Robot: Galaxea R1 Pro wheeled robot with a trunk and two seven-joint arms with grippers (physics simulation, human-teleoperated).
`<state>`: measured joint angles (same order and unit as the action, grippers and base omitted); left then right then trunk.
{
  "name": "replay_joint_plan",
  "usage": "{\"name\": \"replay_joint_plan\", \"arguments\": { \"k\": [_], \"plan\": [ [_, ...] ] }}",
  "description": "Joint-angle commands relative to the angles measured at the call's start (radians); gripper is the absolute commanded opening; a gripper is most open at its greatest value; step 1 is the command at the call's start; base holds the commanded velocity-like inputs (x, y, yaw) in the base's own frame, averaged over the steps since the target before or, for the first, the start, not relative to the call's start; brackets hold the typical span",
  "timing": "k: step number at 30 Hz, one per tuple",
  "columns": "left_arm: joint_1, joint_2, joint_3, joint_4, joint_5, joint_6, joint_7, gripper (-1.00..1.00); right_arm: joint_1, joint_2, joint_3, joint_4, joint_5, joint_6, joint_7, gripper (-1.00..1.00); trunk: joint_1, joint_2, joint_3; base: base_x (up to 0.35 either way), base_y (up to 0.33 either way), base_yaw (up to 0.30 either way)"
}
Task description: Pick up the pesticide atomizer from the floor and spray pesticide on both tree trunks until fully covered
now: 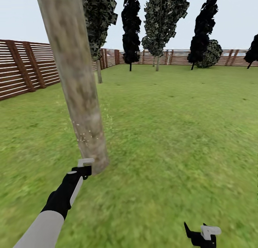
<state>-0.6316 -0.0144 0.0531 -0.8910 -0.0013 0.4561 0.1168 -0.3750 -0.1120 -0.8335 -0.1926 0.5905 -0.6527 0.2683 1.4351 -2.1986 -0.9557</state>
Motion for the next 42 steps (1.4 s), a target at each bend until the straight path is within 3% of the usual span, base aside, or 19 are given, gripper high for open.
{"name": "replay_joint_plan", "arguments": {
  "k": [1,7,22,29,34,42],
  "plan": [
    [0.000,-0.001,0.002,-0.002,0.000,0.006,0.001,-1.00,-0.001,0.000,-0.009,0.001,0.002,-0.002,0.008,1.00,0.000,0.000,-0.001,0.120,-0.265,0.003],
    [0.000,-0.001,0.002,-0.002,0.000,0.006,0.001,-1.00,-0.001,0.000,-0.009,0.001,0.002,-0.002,0.008,1.00,0.000,0.000,-0.001,0.120,-0.265,0.022],
    [0.000,-0.001,0.002,-0.002,0.000,0.006,0.001,-1.00,-0.001,0.000,-0.009,0.001,0.002,-0.002,0.008,1.00,0.000,0.000,-0.001,0.120,-0.264,0.264],
    [0.000,0.005,0.007,0.015,0.001,0.020,0.003,-1.00,-0.001,0.000,-0.009,0.000,0.002,-0.002,0.008,1.00,0.000,0.000,-0.001,0.118,-0.264,0.075],
    [0.000,0.001,0.003,0.014,0.003,0.033,0.061,-1.00,-0.001,0.000,-0.009,0.001,0.002,-0.002,0.008,1.00,0.000,0.000,-0.001,0.132,-0.264,0.267],
    [0.000,0.001,0.005,0.014,0.007,0.035,0.064,-1.00,-0.001,0.000,-0.009,0.001,0.002,-0.002,0.008,1.00,0.000,0.000,-0.001,0.132,-0.264,0.277]
  ]
}}
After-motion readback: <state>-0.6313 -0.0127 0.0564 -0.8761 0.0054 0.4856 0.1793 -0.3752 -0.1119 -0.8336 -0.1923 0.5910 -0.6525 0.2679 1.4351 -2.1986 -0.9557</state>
